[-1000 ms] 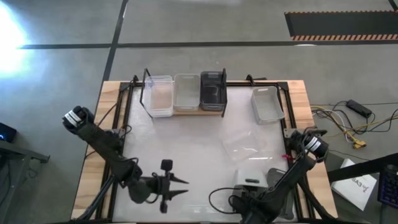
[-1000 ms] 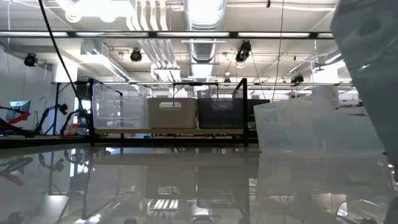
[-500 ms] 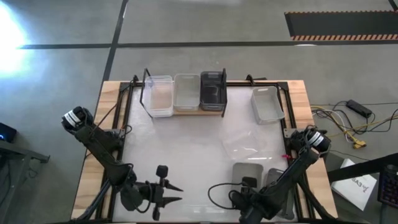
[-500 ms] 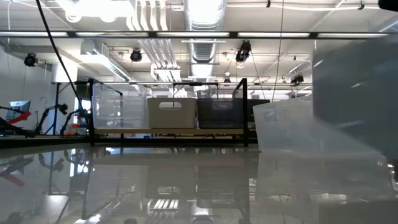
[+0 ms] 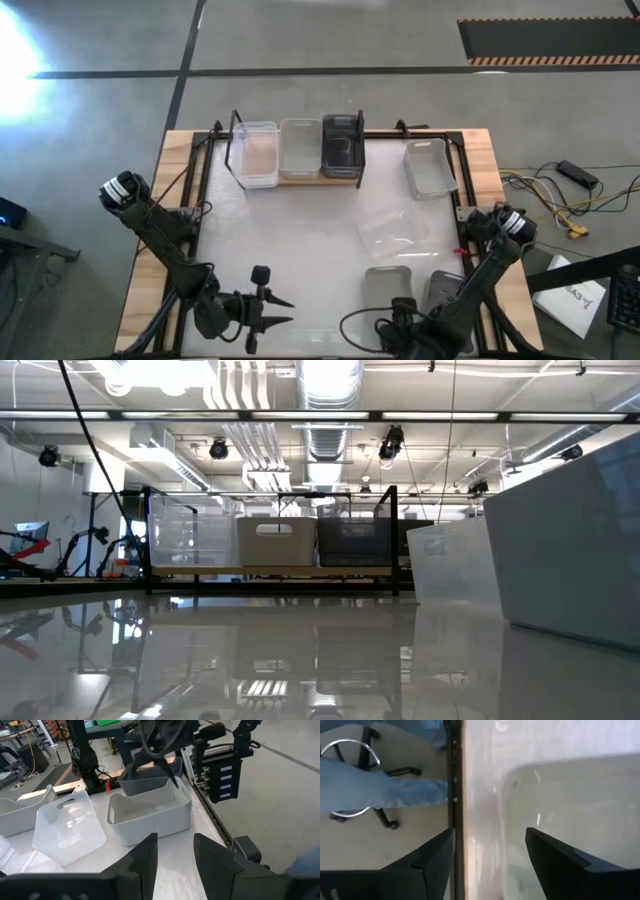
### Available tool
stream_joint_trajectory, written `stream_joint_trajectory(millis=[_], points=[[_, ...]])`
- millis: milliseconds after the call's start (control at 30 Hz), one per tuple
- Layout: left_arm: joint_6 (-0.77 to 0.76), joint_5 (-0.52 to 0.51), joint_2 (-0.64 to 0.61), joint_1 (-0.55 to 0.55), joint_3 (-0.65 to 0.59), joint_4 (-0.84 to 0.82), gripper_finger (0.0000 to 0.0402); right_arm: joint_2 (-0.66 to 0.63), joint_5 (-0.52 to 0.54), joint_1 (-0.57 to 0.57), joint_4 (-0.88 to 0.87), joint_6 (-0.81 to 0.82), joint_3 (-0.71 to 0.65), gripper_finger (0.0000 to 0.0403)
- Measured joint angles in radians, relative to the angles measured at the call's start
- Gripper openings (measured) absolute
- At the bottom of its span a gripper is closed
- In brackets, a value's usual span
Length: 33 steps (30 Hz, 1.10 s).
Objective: Stack baskets on shelf by color
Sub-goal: Stack the bottom gray bin on top of the gray bin on the shelf
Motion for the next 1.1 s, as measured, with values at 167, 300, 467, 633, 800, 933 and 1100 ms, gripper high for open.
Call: stream_joint_trajectory(millis=[167,300,467,633,800,933,1100], points=[[0.000,-0.007,0.000,-0.007,0.000,-0.003,0.0111,0.078,0.015,0.004,0.013,0.011,-0.002,0.0204],[-0.027,-0.129,-0.021,-0.060,0.012,-0.078,0.0111,0.144,0.014,-0.018,0.039,-0.038,0.027,0.0117],[-0.165,-0.307,-0.078,-0.156,0.023,-0.231,0.0111,0.228,0.039,-0.080,0.051,-0.170,0.152,0.0019],[-0.209,-0.488,-0.102,-0.229,0.016,-0.259,0.0111,0.333,0.065,-0.222,0.063,-0.376,0.323,0.0009],[-0.209,-0.510,-0.104,-0.246,0.014,-0.266,0.0111,0.458,0.061,-0.382,0.077,-0.571,0.511,0.0009],[-0.209,-0.510,-0.105,-0.248,0.011,-0.269,0.0111,0.530,0.058,-0.493,0.066,-0.689,0.637,0.0009],[-0.211,-0.509,-0.105,-0.254,0.001,-0.265,0.0111,0.565,0.060,-0.588,-0.014,-0.783,0.760,0.0033]])
